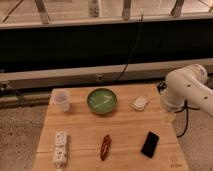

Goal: Drag the ceramic bowl in a circle

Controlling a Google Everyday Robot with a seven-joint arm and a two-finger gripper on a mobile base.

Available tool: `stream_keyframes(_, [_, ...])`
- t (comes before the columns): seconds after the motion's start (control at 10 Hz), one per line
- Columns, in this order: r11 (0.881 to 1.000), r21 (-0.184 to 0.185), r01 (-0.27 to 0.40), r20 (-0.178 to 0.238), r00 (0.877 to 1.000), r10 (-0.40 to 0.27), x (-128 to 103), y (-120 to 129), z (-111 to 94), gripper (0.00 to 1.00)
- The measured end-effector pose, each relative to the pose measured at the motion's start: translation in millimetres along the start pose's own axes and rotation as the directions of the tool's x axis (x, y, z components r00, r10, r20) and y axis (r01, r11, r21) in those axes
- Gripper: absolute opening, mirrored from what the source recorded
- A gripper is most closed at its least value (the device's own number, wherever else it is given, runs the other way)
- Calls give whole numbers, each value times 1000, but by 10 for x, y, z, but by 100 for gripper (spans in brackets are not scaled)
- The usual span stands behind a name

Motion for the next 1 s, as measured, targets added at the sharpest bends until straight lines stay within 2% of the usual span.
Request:
stream_keyframes(0.9, [1000,1,2,-1,1000,-2,-6,-9,-2,80])
stream_keyframes(1.0, [999,9,35,-16,999,-35,-95,-86,-12,80])
